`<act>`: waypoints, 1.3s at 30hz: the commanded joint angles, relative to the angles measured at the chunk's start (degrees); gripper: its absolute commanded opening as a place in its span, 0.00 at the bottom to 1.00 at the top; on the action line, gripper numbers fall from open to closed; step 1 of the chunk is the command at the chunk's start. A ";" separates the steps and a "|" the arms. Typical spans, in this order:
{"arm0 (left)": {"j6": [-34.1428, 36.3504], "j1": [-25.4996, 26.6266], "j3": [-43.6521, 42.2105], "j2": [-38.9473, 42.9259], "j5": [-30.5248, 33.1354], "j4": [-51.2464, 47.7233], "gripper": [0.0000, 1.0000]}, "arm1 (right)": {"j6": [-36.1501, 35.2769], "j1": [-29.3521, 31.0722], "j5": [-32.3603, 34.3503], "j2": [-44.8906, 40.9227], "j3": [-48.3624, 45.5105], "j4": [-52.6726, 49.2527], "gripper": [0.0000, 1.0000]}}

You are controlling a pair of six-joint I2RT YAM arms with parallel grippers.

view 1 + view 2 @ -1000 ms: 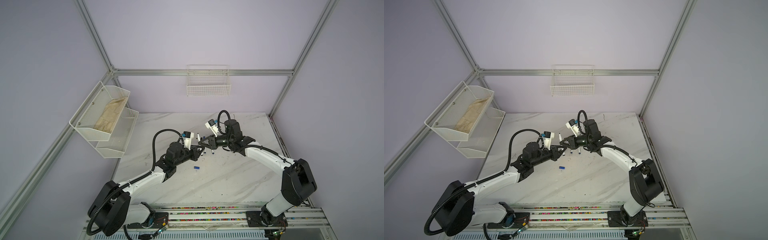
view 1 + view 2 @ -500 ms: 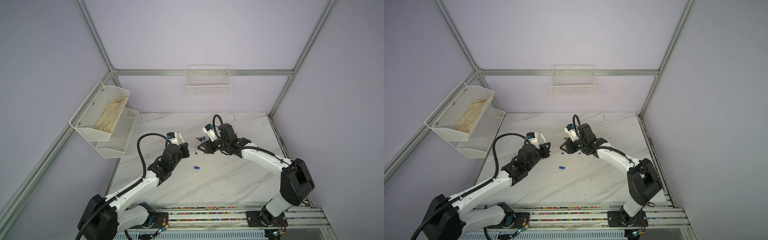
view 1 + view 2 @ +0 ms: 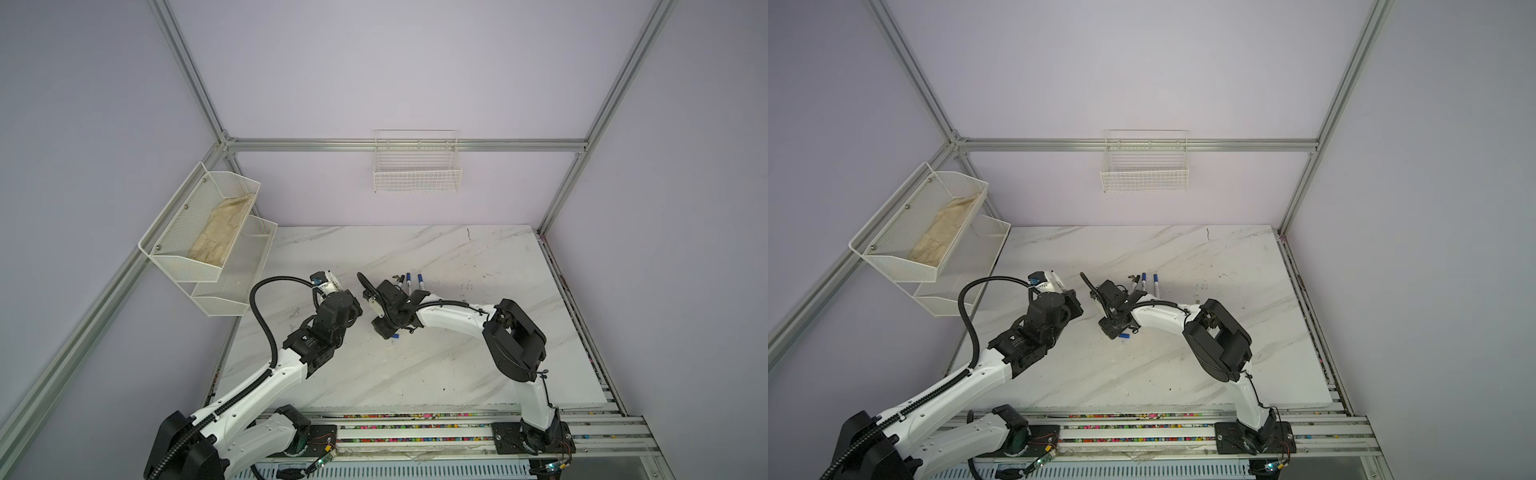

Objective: Insert the pens into the pen caps
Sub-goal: 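Hold the marker upright in the left gripper while the right gripper moves to the cap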

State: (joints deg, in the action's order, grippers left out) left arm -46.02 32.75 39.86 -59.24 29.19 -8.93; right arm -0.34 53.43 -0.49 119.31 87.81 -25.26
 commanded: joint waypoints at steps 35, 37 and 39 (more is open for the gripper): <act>0.25 -0.32 2.11 -7.02 -5.37 2.86 0.00 | 5.01 -7.36 -8.92 -18.56 -20.75 -0.06 0.50; 0.32 -0.32 1.92 -6.84 -5.45 2.87 0.00 | 5.73 -7.90 -12.07 -17.68 -20.09 -0.38 0.50; 0.02 -0.32 1.42 -6.53 -5.46 2.87 0.00 | 6.79 -7.90 -13.80 -16.23 -19.50 -2.02 0.49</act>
State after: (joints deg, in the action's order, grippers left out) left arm -46.83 32.64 39.90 -66.37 23.94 -8.12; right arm 4.62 45.28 -7.90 101.89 67.20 -26.22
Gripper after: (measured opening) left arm 0.123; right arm 0.494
